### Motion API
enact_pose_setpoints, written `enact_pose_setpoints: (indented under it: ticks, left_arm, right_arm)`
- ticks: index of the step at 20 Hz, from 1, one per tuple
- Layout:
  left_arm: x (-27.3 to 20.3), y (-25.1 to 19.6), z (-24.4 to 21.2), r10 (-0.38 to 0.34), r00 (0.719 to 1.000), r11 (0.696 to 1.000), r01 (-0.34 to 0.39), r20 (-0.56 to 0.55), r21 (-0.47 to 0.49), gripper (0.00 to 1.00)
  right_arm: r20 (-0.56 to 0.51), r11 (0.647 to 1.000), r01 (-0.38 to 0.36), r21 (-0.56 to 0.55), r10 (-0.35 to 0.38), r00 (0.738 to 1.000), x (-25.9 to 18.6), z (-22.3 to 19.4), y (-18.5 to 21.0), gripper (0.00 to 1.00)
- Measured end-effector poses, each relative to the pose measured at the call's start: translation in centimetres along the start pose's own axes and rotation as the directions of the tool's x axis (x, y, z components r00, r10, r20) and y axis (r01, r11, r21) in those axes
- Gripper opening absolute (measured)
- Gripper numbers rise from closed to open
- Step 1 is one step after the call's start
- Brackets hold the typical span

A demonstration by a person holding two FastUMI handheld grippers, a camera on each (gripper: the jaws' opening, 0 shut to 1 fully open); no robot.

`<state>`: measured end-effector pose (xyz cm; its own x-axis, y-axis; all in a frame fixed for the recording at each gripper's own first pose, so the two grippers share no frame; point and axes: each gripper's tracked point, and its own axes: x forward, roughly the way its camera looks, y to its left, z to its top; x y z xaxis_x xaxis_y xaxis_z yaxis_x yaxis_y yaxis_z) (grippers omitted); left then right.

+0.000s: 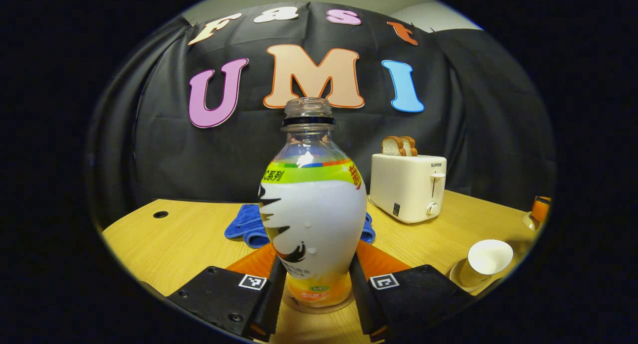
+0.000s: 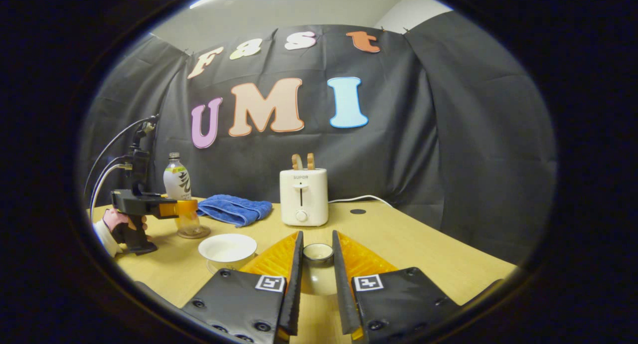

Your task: Open the teacup lid with one hand, grasp the water bottle and pour water into the teacup with the other hand; after pouring, place the water bottle on the coaster and then close the teacup lid.

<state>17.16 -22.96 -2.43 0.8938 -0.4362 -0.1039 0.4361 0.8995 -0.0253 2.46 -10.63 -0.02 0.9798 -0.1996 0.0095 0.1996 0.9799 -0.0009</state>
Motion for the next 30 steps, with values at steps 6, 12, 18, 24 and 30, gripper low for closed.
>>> enact_pose_setpoints:
  ticks: [6,12,18,24,30]
  left_arm:
    - [-0.1,0.0,-0.1,0.001,1.000,1.000,-0.001,-0.002,0.001,0.66]
    - [-0.4,0.2,0.4,0.003,1.000,1.000,-0.002,0.024,-0.029,0.86]
    - [-1.8,-0.1,2.0,-0.006,0.992,1.000,0.005,0.128,0.002,0.86]
    - [-3.5,0.2,1.7,0.002,0.993,1.000,-0.003,0.115,0.007,0.86]
    - [-6.9,0.6,1.5,0.019,0.993,1.000,-0.020,0.117,0.006,0.86]
  right_arm:
    - [0.000,1.000,0.000,0.000,0.000,1.000,0.0,0.0,0.0,0.36]
    - [-0.001,1.000,-0.003,0.001,0.003,1.000,0.1,-0.1,0.0,0.36]
    - [0.000,1.000,-0.026,0.000,0.026,1.000,-0.1,0.0,0.5,0.36]
    - [0.000,0.999,-0.047,0.001,0.047,0.999,0.0,0.1,1.3,0.36]
    - [-0.005,0.992,-0.128,0.002,0.128,0.992,0.7,0.0,4.8,0.36]
